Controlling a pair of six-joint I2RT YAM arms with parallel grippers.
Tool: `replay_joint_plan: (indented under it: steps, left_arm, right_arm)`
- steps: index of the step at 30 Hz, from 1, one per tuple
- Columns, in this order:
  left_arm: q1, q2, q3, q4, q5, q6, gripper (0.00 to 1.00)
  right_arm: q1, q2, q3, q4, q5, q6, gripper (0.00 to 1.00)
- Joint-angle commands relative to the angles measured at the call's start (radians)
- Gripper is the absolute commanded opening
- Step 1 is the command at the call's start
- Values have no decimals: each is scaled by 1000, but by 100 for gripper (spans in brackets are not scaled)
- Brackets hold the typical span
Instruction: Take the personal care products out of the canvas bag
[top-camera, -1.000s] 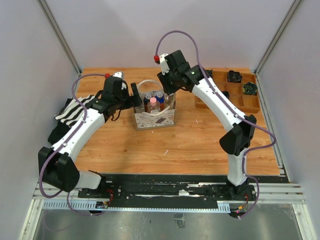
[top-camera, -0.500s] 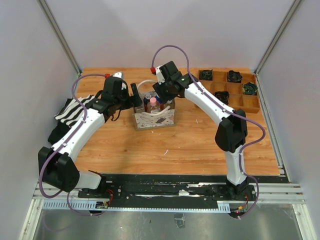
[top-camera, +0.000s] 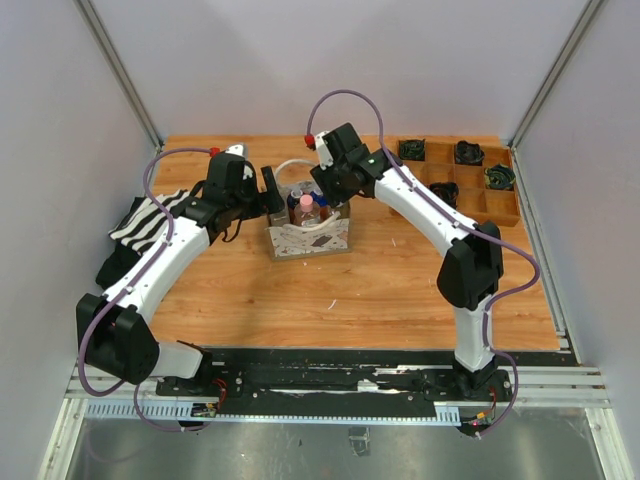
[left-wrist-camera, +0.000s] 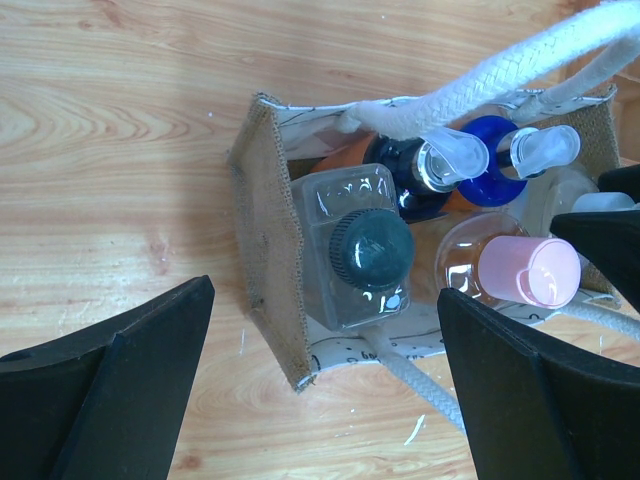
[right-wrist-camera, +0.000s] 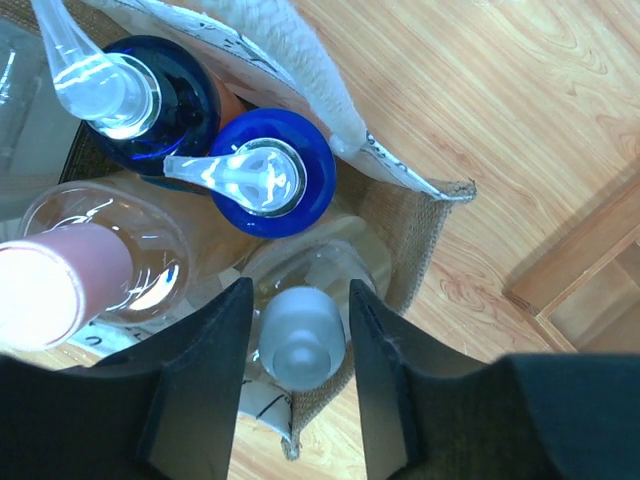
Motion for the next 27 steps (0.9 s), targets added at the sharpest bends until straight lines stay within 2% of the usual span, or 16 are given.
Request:
replay_joint_plan:
  steps: [1, 4, 7, 18, 23, 27]
  left_arm:
    - [-9, 6, 25, -6, -6, -3, 100]
    - [-8, 9, 21, -4, -1, -6, 100]
    - [-10, 12, 20, -1, 2, -7, 100]
    - [-10, 20, 20, -1, 2, -6, 100]
    - [-9, 27, 25, -1, 2, -7, 100]
    - [-10, 37, 31, 2, -5, -5, 100]
  right_arm:
    - [-4, -64, -16, -12, 17, -6, 42]
    - [-5, -74, -23, -22, 20, -7, 43]
    - [-5, -88, -37, -22, 21, -8, 49]
    - [-12, -58, -38, -21, -6, -8, 46]
    - [-14, -41, -23, -22, -14, -14, 52]
    - [-17, -30, -16, -26, -18, -16, 53]
